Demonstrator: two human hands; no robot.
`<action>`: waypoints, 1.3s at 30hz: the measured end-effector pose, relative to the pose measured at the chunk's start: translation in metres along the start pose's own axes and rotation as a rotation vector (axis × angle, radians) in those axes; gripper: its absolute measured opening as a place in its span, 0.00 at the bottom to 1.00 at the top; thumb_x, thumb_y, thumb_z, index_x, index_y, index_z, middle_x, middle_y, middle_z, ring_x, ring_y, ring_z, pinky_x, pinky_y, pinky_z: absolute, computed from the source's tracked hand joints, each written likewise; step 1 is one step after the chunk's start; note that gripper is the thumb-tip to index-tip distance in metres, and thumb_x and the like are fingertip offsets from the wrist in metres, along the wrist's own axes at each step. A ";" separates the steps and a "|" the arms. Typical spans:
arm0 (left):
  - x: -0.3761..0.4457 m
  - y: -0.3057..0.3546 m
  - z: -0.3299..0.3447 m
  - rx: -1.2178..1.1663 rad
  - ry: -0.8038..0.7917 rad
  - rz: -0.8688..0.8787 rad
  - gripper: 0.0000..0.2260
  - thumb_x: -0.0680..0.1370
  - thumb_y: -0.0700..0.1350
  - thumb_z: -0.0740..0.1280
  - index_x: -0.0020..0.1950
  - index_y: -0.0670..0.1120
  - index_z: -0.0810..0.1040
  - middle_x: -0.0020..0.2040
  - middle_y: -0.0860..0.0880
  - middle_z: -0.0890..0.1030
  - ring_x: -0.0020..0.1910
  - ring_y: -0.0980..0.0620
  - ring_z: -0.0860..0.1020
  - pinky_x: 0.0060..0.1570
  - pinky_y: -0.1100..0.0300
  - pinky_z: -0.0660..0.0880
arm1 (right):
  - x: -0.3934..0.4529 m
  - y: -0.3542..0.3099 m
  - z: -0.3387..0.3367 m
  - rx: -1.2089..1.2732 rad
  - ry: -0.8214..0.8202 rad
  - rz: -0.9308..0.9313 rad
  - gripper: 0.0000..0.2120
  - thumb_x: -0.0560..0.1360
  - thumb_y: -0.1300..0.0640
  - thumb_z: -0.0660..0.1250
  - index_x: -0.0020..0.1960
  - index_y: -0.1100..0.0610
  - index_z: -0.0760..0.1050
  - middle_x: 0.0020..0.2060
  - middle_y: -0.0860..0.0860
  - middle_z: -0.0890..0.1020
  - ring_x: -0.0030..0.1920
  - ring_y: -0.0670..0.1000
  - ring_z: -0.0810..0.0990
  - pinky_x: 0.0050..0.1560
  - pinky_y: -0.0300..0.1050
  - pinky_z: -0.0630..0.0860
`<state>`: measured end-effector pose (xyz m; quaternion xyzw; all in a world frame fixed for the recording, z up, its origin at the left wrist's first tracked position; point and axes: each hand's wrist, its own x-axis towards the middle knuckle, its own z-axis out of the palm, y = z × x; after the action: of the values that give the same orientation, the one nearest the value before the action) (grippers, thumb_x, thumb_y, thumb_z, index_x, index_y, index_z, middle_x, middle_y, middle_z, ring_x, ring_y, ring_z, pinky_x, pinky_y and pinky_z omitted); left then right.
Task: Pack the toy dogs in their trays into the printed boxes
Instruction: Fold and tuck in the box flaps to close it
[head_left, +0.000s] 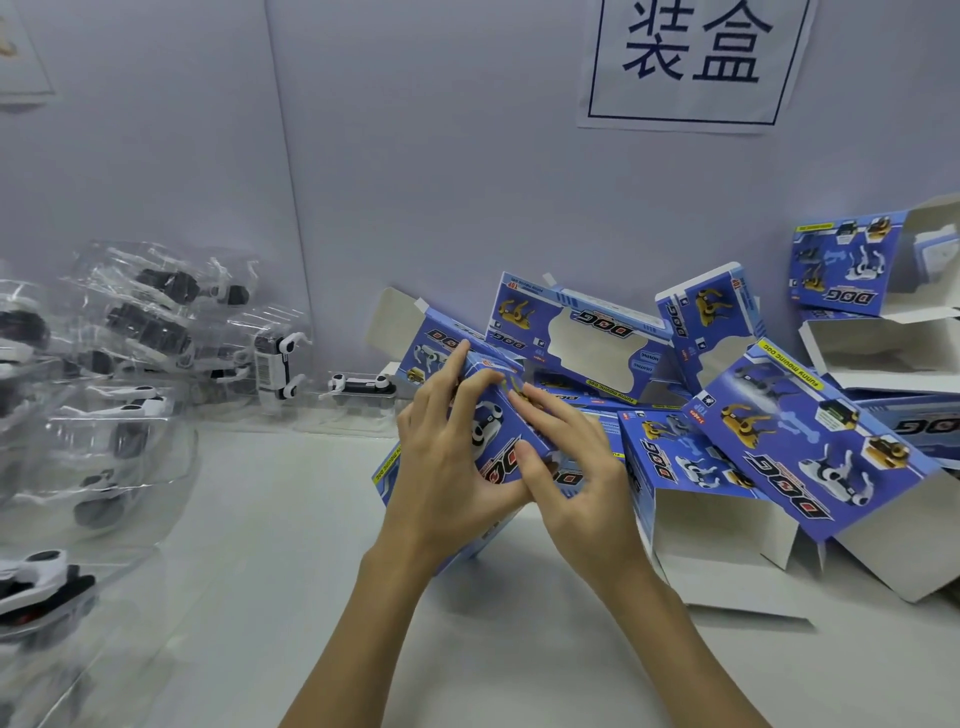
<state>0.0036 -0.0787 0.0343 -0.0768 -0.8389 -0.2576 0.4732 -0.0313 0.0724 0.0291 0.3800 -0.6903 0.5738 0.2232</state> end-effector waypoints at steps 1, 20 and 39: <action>0.001 0.000 0.000 -0.006 0.008 -0.003 0.35 0.70 0.62 0.72 0.72 0.48 0.72 0.81 0.51 0.63 0.78 0.52 0.65 0.71 0.47 0.66 | 0.000 0.000 0.000 0.001 -0.003 -0.003 0.19 0.82 0.59 0.70 0.71 0.49 0.78 0.71 0.43 0.77 0.75 0.49 0.70 0.72 0.47 0.72; 0.003 -0.020 -0.035 -0.758 -0.562 -0.566 0.25 0.72 0.58 0.79 0.68 0.66 0.79 0.62 0.54 0.85 0.57 0.49 0.85 0.48 0.57 0.84 | 0.016 0.017 -0.041 0.292 -0.207 0.319 0.23 0.73 0.27 0.68 0.64 0.33 0.77 0.67 0.46 0.80 0.67 0.50 0.80 0.63 0.53 0.81; -0.004 -0.020 -0.004 -0.792 -0.143 -0.409 0.36 0.73 0.56 0.76 0.78 0.62 0.63 0.68 0.55 0.79 0.64 0.53 0.82 0.53 0.62 0.81 | 0.023 0.024 -0.033 0.482 0.172 0.828 0.36 0.74 0.25 0.60 0.68 0.50 0.79 0.58 0.52 0.86 0.50 0.56 0.87 0.52 0.56 0.84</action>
<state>0.0019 -0.0970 0.0254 -0.1023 -0.7041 -0.6412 0.2876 -0.0682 0.0991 0.0392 0.0655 -0.6099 0.7873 -0.0623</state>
